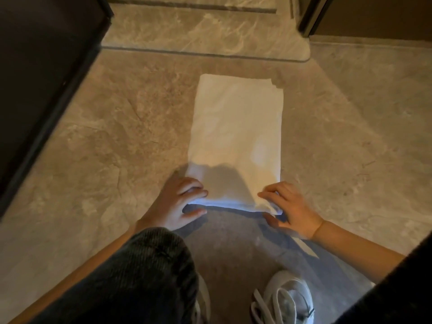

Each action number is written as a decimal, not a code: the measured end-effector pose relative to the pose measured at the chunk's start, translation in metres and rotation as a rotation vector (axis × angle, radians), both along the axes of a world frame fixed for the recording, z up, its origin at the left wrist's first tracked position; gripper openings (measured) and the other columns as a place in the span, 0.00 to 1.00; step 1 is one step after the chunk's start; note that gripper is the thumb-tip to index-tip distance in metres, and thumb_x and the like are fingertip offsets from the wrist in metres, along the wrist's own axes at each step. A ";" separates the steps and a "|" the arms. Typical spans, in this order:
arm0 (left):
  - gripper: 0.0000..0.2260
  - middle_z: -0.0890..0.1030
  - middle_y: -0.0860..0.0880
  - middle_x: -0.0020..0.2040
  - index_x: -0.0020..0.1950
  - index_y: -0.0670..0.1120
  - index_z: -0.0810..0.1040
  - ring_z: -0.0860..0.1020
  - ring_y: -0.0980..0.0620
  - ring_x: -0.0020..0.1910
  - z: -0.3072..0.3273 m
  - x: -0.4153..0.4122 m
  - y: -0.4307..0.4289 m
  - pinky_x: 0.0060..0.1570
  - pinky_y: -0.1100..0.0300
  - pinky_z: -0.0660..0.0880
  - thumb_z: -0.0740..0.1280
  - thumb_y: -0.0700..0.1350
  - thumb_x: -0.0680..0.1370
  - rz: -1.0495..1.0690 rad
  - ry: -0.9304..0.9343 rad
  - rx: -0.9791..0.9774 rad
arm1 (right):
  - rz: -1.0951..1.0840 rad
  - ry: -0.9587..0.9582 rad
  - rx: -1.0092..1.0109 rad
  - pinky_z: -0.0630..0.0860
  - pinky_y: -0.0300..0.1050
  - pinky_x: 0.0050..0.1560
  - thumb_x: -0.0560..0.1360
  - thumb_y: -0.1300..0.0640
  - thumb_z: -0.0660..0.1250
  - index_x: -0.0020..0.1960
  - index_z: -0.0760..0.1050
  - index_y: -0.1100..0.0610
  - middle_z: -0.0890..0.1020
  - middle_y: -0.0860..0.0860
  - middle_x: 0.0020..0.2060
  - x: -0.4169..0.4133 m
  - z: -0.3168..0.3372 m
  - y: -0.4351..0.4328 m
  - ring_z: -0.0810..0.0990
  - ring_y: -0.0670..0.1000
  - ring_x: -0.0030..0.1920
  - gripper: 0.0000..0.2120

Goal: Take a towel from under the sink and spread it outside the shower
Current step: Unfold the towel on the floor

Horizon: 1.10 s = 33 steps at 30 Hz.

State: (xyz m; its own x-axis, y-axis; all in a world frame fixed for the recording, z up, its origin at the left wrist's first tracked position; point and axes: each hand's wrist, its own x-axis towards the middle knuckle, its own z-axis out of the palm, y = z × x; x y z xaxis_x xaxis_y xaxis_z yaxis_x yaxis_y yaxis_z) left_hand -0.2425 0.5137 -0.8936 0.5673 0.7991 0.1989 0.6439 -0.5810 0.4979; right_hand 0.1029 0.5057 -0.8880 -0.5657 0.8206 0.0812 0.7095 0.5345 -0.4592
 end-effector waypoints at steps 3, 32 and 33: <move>0.16 0.75 0.47 0.66 0.64 0.45 0.77 0.72 0.47 0.66 0.005 0.014 0.009 0.64 0.46 0.69 0.60 0.52 0.82 0.035 0.066 0.063 | -0.056 0.062 0.080 0.73 0.52 0.60 0.77 0.49 0.63 0.63 0.77 0.60 0.79 0.58 0.59 -0.018 0.009 0.011 0.75 0.56 0.60 0.19; 0.27 0.70 0.43 0.73 0.73 0.42 0.67 0.67 0.43 0.72 0.022 0.086 0.091 0.72 0.45 0.57 0.61 0.55 0.79 0.073 0.291 -0.001 | -0.440 -0.024 -0.069 0.45 0.47 0.77 0.81 0.43 0.50 0.79 0.51 0.56 0.51 0.48 0.78 -0.035 0.007 0.097 0.46 0.47 0.78 0.31; 0.27 0.69 0.44 0.74 0.74 0.42 0.66 0.65 0.44 0.73 0.024 0.092 0.103 0.74 0.46 0.55 0.63 0.54 0.79 0.052 0.276 0.005 | -0.470 -0.014 -0.061 0.47 0.48 0.77 0.82 0.45 0.52 0.79 0.52 0.57 0.52 0.50 0.78 -0.030 0.009 0.108 0.48 0.49 0.78 0.30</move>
